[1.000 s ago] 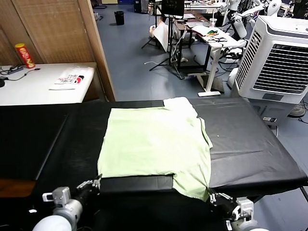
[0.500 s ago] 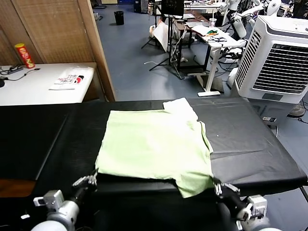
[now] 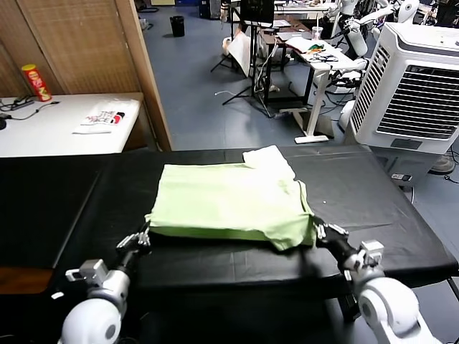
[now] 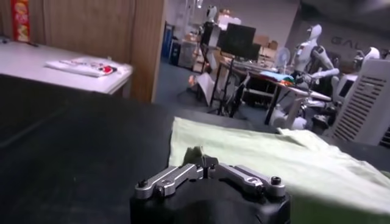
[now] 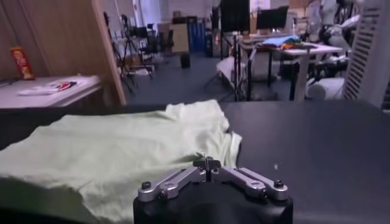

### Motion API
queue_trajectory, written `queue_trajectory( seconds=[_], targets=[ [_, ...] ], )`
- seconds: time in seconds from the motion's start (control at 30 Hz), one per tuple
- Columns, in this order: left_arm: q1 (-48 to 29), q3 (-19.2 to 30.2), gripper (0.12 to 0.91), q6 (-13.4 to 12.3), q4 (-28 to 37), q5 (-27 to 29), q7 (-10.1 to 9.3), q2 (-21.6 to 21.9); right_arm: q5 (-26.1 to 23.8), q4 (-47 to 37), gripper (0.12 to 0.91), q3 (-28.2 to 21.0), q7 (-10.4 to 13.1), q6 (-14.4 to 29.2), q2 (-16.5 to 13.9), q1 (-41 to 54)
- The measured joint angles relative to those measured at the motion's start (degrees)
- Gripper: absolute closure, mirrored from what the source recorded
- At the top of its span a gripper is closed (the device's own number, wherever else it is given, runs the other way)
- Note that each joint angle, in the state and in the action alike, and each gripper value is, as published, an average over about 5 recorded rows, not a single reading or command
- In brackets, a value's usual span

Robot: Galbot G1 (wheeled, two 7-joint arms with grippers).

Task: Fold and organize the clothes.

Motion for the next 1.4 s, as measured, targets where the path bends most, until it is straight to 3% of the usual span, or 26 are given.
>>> queue_trajectory(
  seconds=[0.4,0.47,0.53,0.63,0.83,0.93,1.0,1.2,1.3,1.4],
  targets=[
    [-5.17,1.90,0.904,-0.79,8.11,2.34,0.09,0.45,-1.92,-9.47,0.901,-4.73,-1.59,1.04,1.17,8.57],
    [-5.93,2.22,0.901,-0.85,9.02,2.70,0.08,0.36,-1.96,-9.48,0.872,-4.66,-1.84,1.14,1.06,8.68],
    [-6.65,2.40,0.879,-1.06,9.65,3.06,0.09,0.23,-2.09,-9.03,0.794,-4.33,-2.07,1.22,0.75,8.33],
    [-7.48,2.37,0.762,-1.62,9.92,3.48,0.28,0.13,-2.42,-7.46,0.631,-3.47,-2.10,1.00,0.01,7.07],
    [-7.30,1.54,0.428,-2.27,8.62,4.43,0.64,0.35,-2.96,-2.01,0.315,-1.10,-2.00,-0.29,-1.53,2.15],
    [-6.31,1.08,0.294,-2.12,7.67,4.48,0.74,0.73,-3.25,1.33,0.241,0.16,-2.19,-0.44,-1.87,-1.26],
    [-5.34,0.86,0.247,-2.06,7.26,4.51,0.95,1.02,-3.72,3.07,0.232,0.74,-2.35,-0.43,-1.84,-3.44],
    [-2.54,0.24,0.233,-1.52,7.41,2.97,1.82,1.51,-5.28,4.95,0.229,1.30,-2.77,-0.35,-1.27,-7.85],
    [-1.90,0.12,0.232,-0.70,7.78,1.30,2.13,1.67,-5.87,5.19,0.274,1.15,-3.04,-0.41,-0.94,-8.87],
    [-1.74,0.08,0.232,-0.07,8.19,-0.07,2.32,1.73,-6.32,5.10,0.372,0.89,-3.29,-0.49,-0.75,-9.22]
  ],
)
